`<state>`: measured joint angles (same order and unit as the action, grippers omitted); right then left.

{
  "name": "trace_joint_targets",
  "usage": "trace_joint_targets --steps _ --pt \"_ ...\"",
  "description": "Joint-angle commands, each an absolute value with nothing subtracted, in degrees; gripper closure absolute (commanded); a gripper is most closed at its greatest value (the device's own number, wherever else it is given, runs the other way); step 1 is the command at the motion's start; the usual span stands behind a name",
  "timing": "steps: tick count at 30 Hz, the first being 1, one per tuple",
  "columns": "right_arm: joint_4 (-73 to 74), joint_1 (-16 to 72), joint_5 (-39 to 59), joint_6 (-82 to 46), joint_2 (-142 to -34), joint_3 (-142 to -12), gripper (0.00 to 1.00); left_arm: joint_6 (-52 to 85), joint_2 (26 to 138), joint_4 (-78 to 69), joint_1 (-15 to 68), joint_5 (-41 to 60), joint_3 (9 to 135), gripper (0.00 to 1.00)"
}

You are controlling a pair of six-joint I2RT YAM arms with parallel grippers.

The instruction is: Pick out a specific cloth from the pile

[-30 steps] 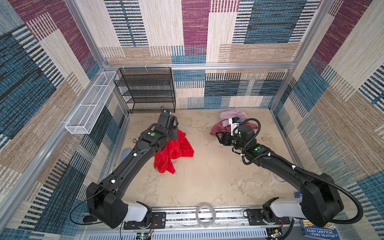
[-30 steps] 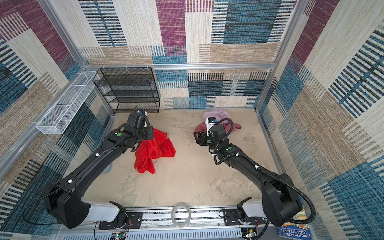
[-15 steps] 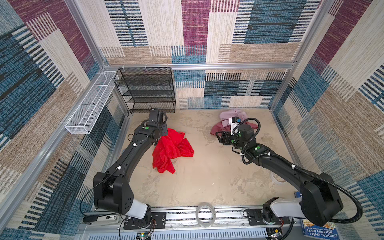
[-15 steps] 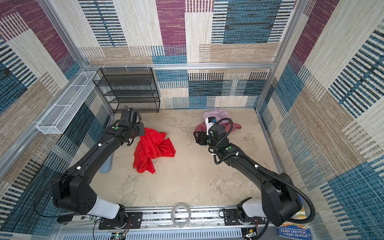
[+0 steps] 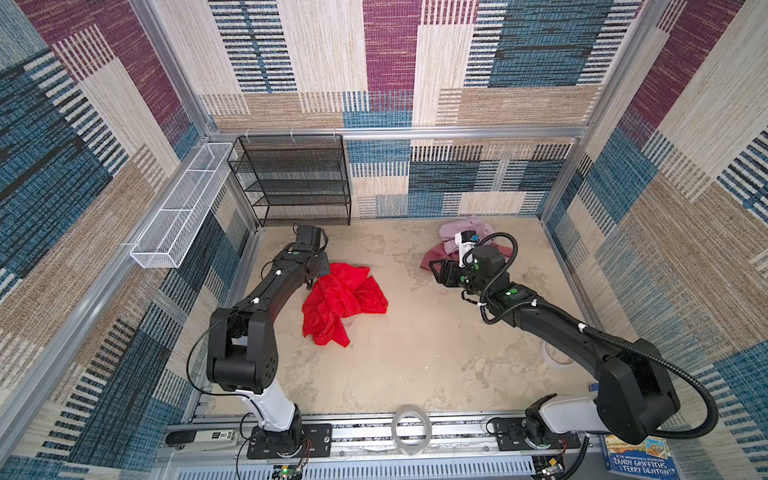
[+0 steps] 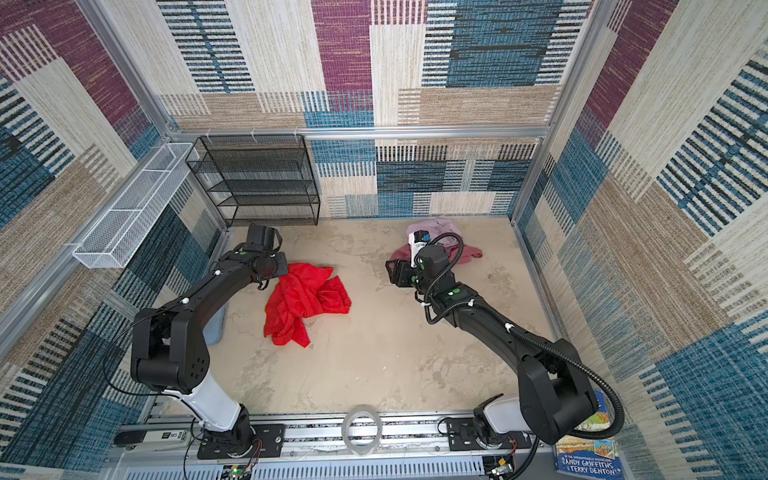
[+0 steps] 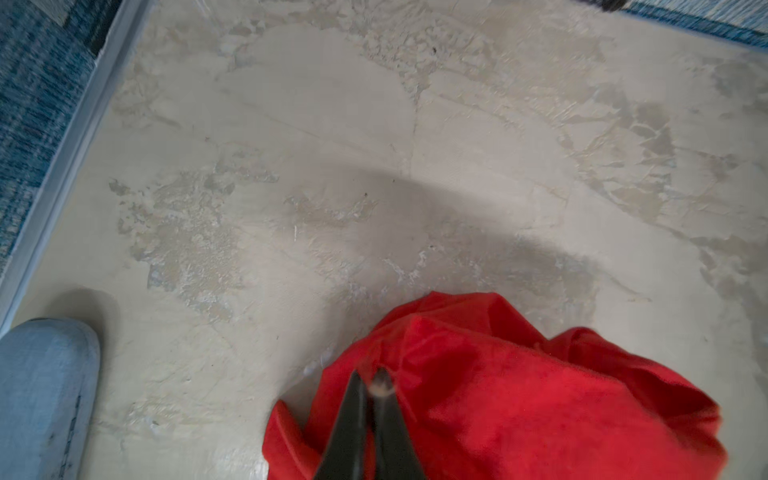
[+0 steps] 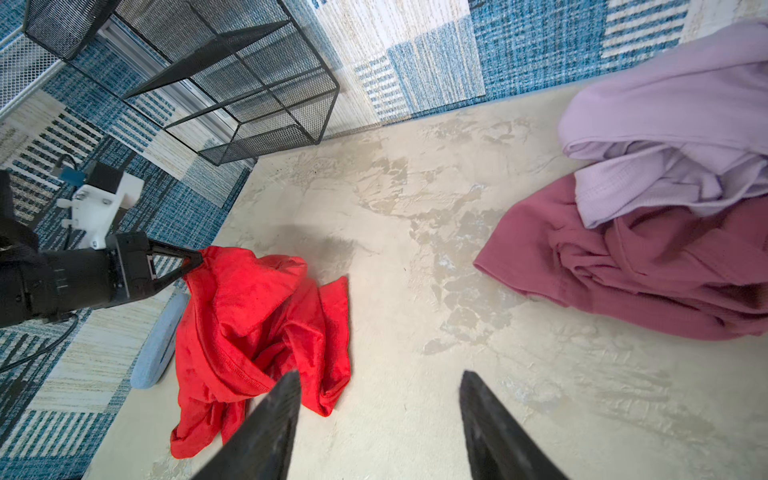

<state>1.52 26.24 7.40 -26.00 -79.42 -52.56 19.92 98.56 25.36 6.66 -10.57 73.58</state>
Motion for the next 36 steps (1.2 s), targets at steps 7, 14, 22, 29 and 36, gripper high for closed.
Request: trace_joint_targets --steps 7,14,22,29,36 --pt "1.67 26.19 7.12 -25.44 -81.17 -54.45 0.36 22.57 103.31 17.56 5.29 -4.05 71.44 1.0" --pt "1.75 26.19 7.17 -25.03 -81.12 -54.73 0.36 23.64 106.16 18.54 4.76 -1.54 72.39 1.0" --pt "1.59 26.21 7.04 -24.53 -80.42 -54.45 0.36 24.35 99.93 19.51 5.0 -0.69 71.15 0.59" --pt "2.48 26.24 7.85 -25.14 -80.16 -53.44 0.36 22.57 91.11 22.37 7.02 -2.99 69.74 0.57" --pt "3.25 26.19 8.25 -25.59 -79.72 -52.78 0.36 19.07 85.12 26.91 17.71 -8.05 67.37 0.58"
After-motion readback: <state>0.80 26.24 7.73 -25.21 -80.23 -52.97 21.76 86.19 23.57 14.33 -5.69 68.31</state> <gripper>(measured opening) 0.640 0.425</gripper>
